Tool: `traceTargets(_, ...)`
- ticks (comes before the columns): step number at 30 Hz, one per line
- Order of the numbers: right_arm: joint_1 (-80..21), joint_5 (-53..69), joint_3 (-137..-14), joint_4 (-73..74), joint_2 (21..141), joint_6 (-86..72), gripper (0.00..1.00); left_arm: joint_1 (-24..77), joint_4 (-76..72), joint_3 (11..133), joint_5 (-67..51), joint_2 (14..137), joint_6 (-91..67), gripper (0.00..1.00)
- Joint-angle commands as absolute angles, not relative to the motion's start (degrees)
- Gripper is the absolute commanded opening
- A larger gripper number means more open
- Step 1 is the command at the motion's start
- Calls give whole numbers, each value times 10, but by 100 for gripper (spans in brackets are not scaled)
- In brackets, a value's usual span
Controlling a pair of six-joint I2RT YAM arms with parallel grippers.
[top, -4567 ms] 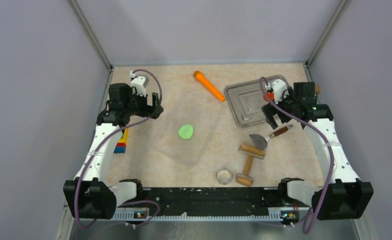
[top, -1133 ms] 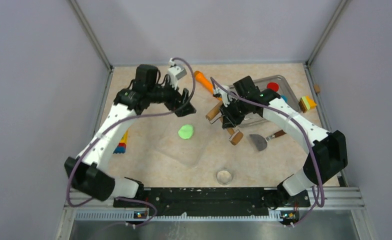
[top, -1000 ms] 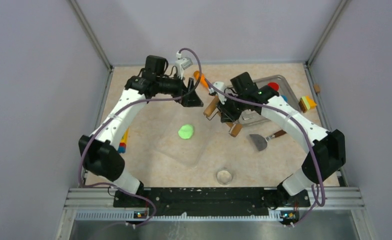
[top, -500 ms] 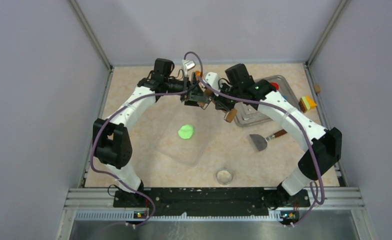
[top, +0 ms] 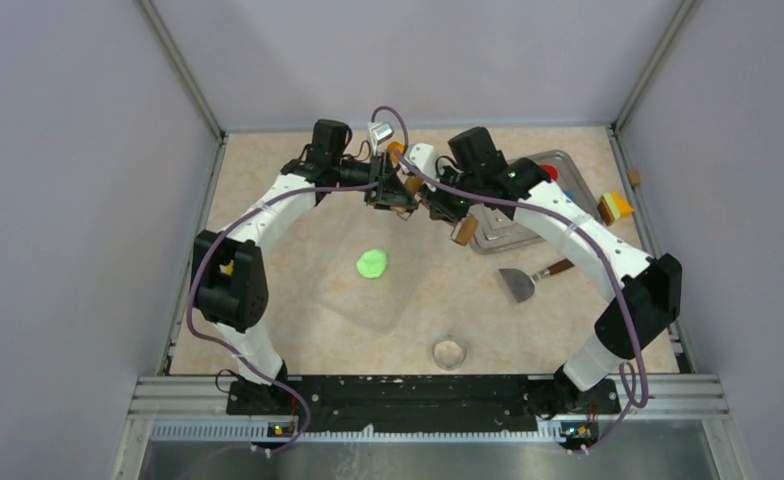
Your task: Roll out the dumpling wrappers from the dough
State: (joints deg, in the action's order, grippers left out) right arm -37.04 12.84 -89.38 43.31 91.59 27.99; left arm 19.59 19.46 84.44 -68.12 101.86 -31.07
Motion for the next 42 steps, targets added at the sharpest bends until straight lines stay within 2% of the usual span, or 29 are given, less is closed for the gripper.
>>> traceTargets(1, -379, 124, -926, 395, 877, 259, 19, 182, 134, 812, -707, 1022, -346, 11)
traceTargets(3, -378, 103, -923, 395, 868, 228, 42, 174, 100, 800, -724, 1023, -371, 0)
traceTargets(4, -377, 97, -923, 399, 862, 206, 53, 168, 85, 794, -734, 1023, -381, 0)
traceTargets(7, -363, 115, -919, 405, 831, 146, 76, 156, 46, 780, -752, 1019, -407, 0)
traceTargets(13, -274, 189, -894, 372, 768, 11, 91, 145, -87, 734, -807, 1002, -497, 0)
traceTargets(20, -97, 472, -756, 329, 776, -182, 93, 145, -375, 681, -851, 987, -736, 0)
traceTargets(23, -79, 670, -688, 271, 814, -221, 94, 145, -412, 686, -860, 986, -773, 0)
traceTargets(24, -79, 700, -662, 226, 813, -250, 94, 145, -401, 692, -864, 988, -773, 0)
traceTargets(28, -79, 703, -602, 121, 799, -330, 95, 145, -383, 707, -866, 986, -775, 0)
traceTargets(42, -115, 692, -598, 22, 872, -399, 95, 146, -416, 722, -844, 990, -828, 0)
